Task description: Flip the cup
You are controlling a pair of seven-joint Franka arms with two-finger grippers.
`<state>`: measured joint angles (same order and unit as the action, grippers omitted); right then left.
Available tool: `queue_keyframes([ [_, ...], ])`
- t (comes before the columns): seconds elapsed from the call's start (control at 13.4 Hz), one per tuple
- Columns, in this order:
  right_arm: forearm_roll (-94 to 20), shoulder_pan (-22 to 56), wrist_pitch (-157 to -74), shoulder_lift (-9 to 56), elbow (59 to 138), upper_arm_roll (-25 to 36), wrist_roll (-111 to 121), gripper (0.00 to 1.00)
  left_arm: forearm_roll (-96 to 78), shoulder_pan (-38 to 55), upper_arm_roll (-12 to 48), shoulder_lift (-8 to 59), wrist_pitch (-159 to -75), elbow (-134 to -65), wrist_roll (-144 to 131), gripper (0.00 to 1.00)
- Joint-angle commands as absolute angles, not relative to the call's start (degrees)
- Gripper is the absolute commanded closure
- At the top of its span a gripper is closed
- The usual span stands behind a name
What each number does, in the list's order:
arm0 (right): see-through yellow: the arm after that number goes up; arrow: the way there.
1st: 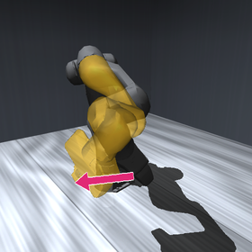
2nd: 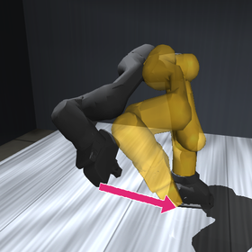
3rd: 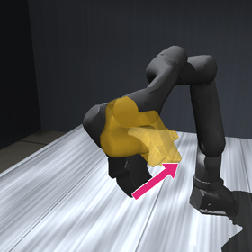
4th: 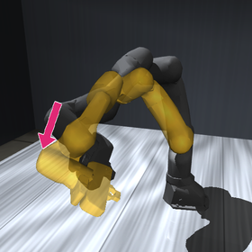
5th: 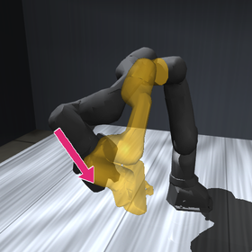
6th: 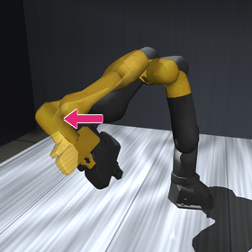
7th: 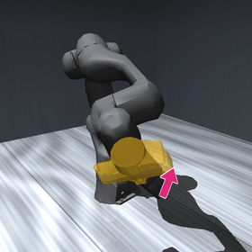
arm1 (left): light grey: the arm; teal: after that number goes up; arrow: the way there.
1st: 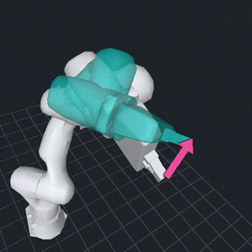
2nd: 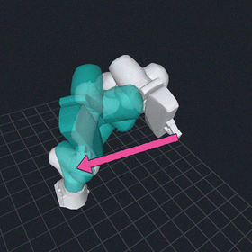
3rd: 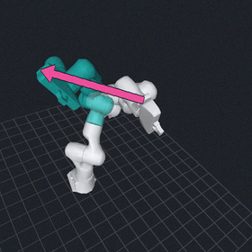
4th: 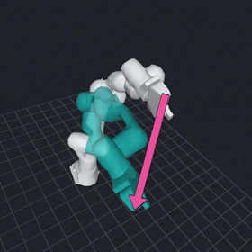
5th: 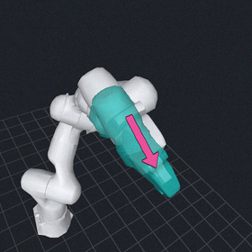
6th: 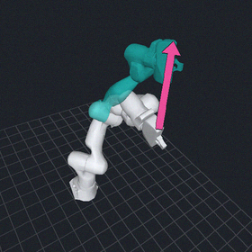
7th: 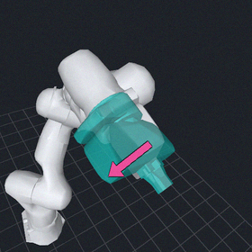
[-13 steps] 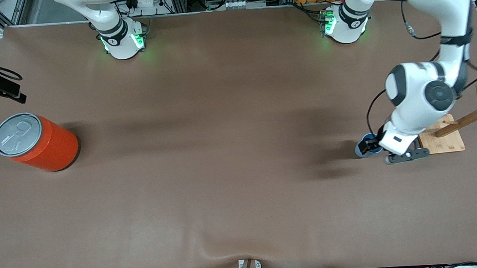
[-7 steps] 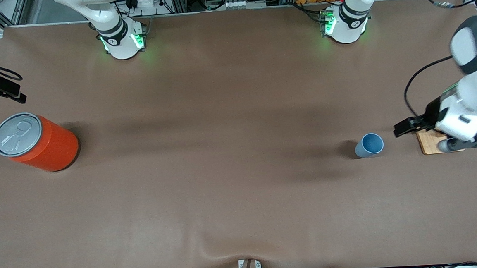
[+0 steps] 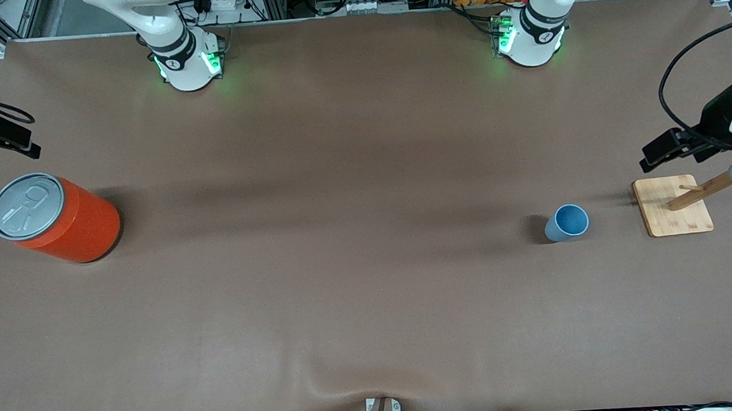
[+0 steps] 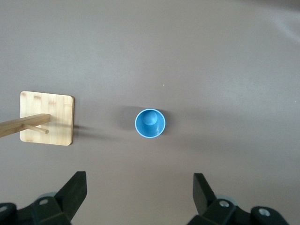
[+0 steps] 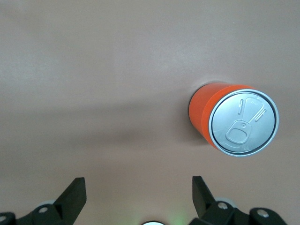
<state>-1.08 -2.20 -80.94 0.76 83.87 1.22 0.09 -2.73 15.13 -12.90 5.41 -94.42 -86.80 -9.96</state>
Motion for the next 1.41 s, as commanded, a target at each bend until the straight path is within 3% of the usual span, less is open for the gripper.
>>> queue_keyframes([
  [0.0, -1.6, -2.2, -80.6, 0.9, 83.5, 1.1, -1.0, 0.00, -0.4, 15.6, -12.4, 3.3, -94.4, -89.0, -9.8, 0.00],
  [0.67, -1.6, -2.2, -80.5, 0.9, 83.5, 1.1, -1.0, 0.00, 0.3, 15.6, -12.0, 1.2, -92.3, -88.2, -9.9, 0.00],
  [0.74, -1.6, -2.2, -80.5, 0.9, 83.5, 1.1, -1.0, 0.00, 0.2, 14.6, -9.9, 1.4, -92.3, -88.2, -9.8, 0.00],
  [0.89, -1.6, -2.2, -80.5, 0.9, 83.5, 1.1, -1.0, 0.00, 0.3, 5.9, -0.2, 1.4, -92.3, -88.2, -10.0, 0.00],
  [1.34, -1.6, -2.1, -80.4, 0.9, 83.5, 1.1, -1.0, 0.00, 0.4, 1.9, 3.2, -0.8, -92.2, -89.7, -9.8, 0.00],
])
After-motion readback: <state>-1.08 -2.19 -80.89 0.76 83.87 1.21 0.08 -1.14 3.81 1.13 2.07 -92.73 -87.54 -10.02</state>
